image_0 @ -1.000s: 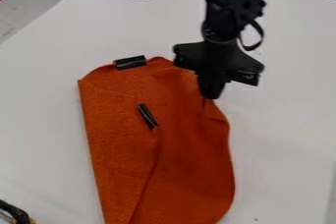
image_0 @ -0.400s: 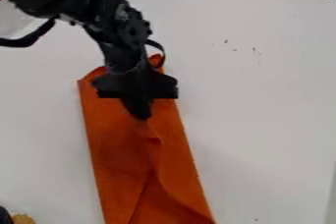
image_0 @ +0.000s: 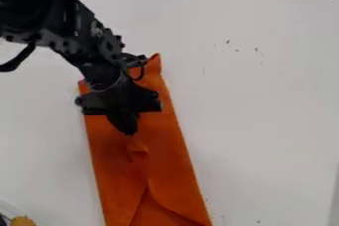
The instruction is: Fold the cloth from top right to bottom left
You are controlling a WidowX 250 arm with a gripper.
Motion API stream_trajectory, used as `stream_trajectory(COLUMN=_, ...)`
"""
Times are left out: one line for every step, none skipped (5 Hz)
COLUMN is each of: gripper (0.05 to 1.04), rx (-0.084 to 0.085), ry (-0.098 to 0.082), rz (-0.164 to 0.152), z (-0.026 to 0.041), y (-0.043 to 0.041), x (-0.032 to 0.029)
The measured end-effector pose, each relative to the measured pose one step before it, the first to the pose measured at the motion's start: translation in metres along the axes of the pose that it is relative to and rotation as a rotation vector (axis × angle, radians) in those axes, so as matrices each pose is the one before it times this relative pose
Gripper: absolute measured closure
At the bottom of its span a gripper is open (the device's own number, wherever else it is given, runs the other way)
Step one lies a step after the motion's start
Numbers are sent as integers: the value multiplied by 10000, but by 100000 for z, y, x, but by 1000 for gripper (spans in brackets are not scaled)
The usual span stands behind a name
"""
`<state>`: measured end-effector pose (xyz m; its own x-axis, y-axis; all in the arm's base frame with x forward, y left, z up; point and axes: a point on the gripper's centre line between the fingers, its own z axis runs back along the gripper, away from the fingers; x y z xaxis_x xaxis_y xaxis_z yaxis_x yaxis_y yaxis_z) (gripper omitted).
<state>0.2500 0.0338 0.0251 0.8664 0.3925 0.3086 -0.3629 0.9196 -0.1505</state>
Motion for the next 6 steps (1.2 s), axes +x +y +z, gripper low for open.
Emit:
stream_trajectory(gripper=989, rx=174, ry=92, rz=-121, z=-436, y=1119, x=-240)
stream_trajectory(gripper=822, rx=520, ry=331, rz=-73, z=149, y=1477, x=-412)
stream_trajectory(gripper=548, rx=671, ry=105, rz=-124, z=1261, y=1454, x=-80)
stream_trajectory(gripper=247, rx=530, ry=124, rz=-436, z=1016, y=822, x=499)
stream_trajectory(gripper=75, rx=60, ry=73, rz=-397, z=570, y=69, x=1033)
stream_trajectory(gripper=77, rx=-196, ry=166, rz=-615, z=-320, y=-443, x=579)
